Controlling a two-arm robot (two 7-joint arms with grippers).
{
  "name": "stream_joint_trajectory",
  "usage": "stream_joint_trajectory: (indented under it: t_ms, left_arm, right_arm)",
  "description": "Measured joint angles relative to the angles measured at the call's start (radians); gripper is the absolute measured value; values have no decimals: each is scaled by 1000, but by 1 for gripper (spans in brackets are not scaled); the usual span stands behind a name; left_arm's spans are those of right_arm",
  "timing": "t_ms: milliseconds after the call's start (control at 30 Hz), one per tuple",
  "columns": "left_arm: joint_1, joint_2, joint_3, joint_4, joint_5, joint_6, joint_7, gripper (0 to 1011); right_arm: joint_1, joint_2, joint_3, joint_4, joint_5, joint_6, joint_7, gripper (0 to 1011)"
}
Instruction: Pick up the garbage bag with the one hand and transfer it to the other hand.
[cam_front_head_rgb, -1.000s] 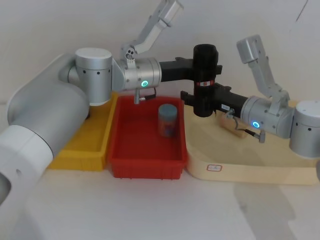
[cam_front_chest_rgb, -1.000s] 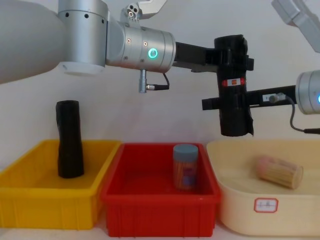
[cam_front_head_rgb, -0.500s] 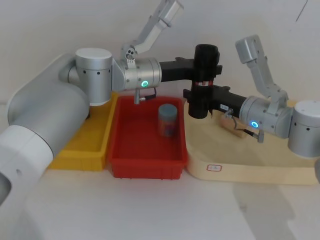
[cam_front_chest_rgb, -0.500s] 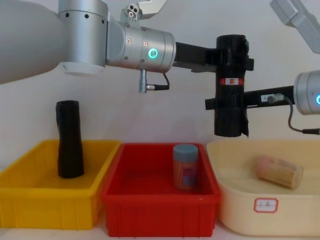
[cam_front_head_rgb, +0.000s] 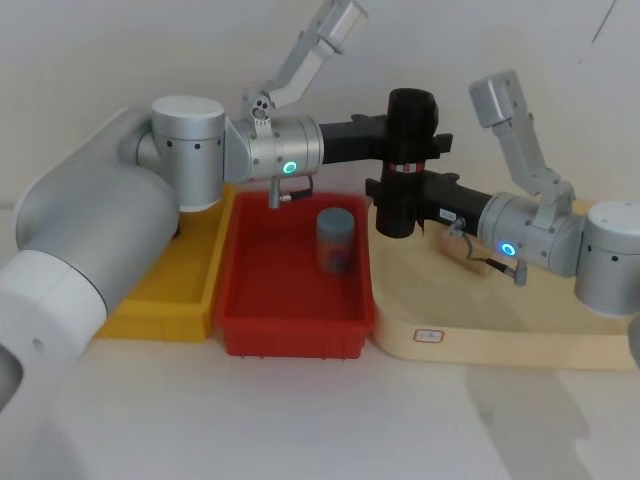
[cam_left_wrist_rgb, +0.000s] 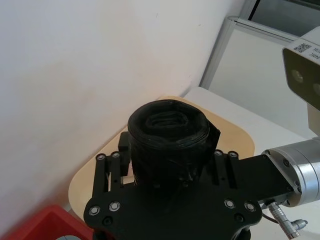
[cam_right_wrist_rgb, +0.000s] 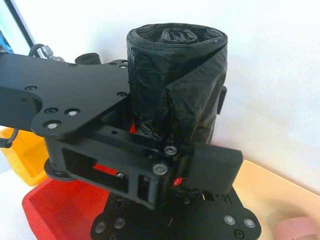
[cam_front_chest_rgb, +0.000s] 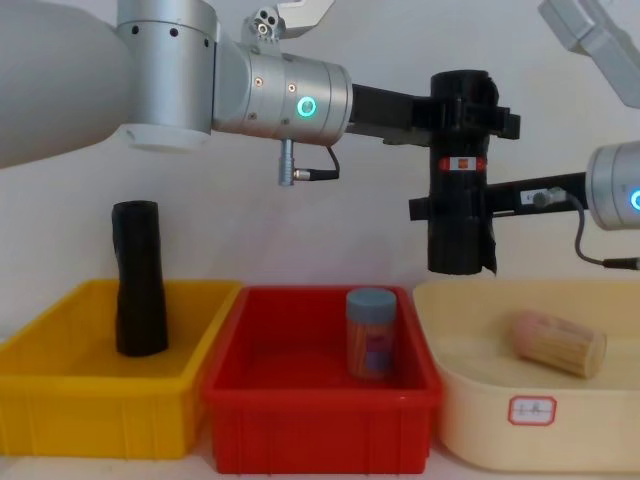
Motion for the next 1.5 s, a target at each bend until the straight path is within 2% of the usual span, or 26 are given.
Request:
stream_joint_trajectory:
  t_ms: [133,300,800,1167,1233,1267,1467,1500]
  left_arm:
    - [0,0,0,0,0,0,0,905]
    - [0,0,0,0,0,0,0,1001]
    - [0,0,0,0,0,0,0,1001]
    - [0,0,0,0,0,0,0,1001]
    - [0,0,0,0,0,0,0,1001]
    - [0,0,0,0,0,0,0,1001]
    - [0,0,0,0,0,0,0,1001]
    - [0,0,0,0,0,0,0,1001]
  right_arm:
    - [-3,3,2,-3,0,0,-12,514]
    - [-11,8,12,-11,-1,3,-39,514]
    - [-67,22,95,-44,0,25,-180,514]
    - [-100,20,164,-26,0,27,-283,518]
    - [-103,19,173,-20,0,25,-299,568]
    - [-106,17,184,-12,-1,22,-312,633]
    - [-113,12,217,21,-4,10,-362,782]
    - [-113,11,226,33,-5,7,-373,833]
